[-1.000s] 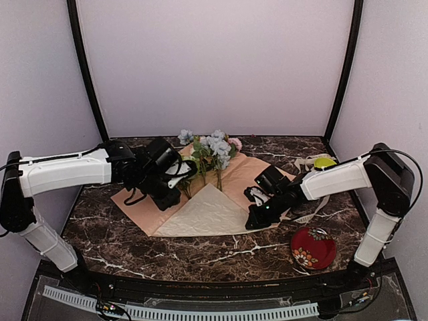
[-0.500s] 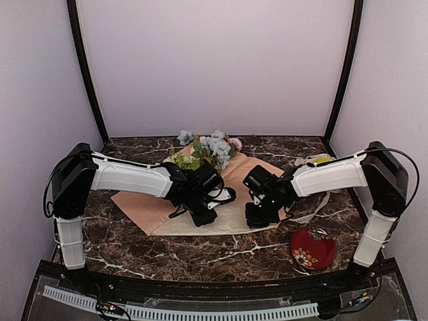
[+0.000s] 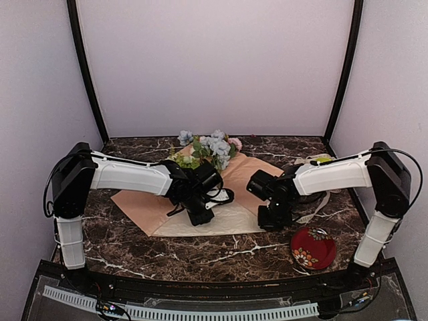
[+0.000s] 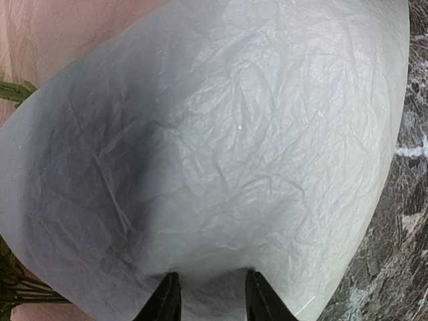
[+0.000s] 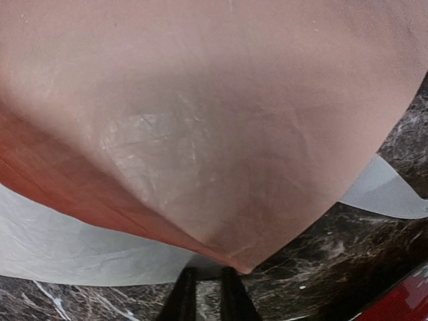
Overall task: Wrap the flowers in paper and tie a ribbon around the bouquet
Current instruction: Press the fold line of the 1/4-folded wrapping paper, then pick up the one-fourth-folded wrapping paper from the center of the board.
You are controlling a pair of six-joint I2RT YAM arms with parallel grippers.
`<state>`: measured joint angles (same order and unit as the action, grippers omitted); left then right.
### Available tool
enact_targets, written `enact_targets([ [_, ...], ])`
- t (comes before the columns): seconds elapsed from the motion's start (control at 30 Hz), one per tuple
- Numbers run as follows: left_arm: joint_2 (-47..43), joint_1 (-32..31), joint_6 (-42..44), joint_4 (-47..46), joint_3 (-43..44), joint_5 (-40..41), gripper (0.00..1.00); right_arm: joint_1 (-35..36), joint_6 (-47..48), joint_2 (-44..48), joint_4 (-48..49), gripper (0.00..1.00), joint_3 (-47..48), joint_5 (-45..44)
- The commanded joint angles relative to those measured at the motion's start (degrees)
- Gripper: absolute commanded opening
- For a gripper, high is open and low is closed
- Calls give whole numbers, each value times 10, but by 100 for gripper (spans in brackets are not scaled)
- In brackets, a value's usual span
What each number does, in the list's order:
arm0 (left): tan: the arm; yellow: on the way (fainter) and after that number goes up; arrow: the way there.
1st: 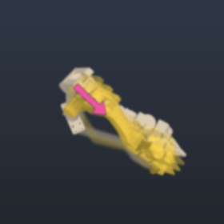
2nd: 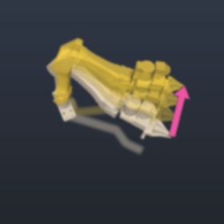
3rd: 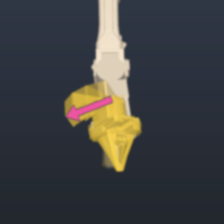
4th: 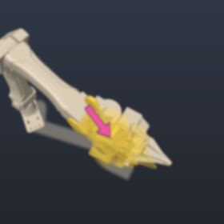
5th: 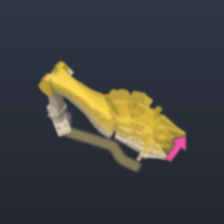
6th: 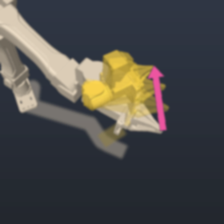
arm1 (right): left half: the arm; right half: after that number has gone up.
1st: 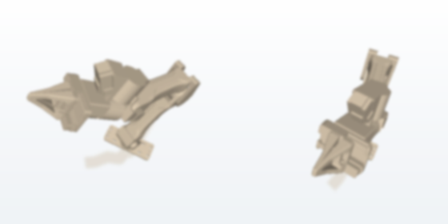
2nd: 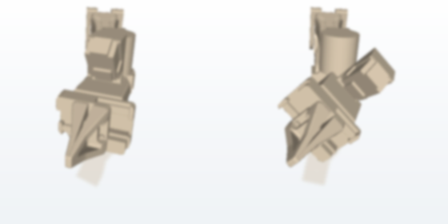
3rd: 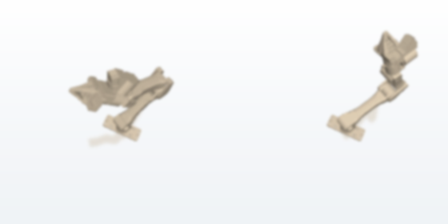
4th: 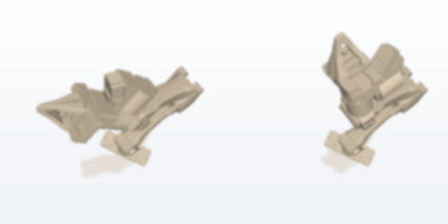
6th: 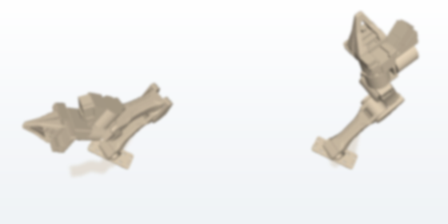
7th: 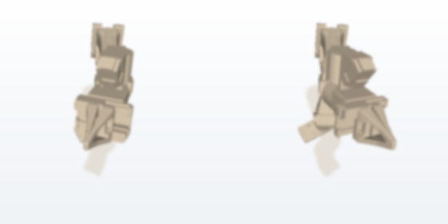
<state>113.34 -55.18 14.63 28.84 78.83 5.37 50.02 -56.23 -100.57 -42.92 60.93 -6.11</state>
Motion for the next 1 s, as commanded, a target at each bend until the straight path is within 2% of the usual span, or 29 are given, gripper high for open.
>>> enact_targets([
  [0.0,-2,1,23,11,17,-24,35,5,-30,53,-52,25,5,-41],
  [0.1,-2,2,29,9,26,-34,35,5,-54,107,-22,49,-25,-47],
  [0.17,2,2,20,20,39,-40,35,4,-67,147,31,53,-60,-31],
  [0.33,8,2,-9,13,60,-56,35,-5,-138,203,109,52,-122,13],
  [0.57,38,2,-30,13,78,-49,35,-5,-326,255,237,52,-197,29],
  [0.77,42,2,-14,48,75,-3,35,-2,-377,187,220,51,-173,60],
  [0.97,43,2,4,44,79,-42,36,1,-405,131,190,50,-149,69],
])
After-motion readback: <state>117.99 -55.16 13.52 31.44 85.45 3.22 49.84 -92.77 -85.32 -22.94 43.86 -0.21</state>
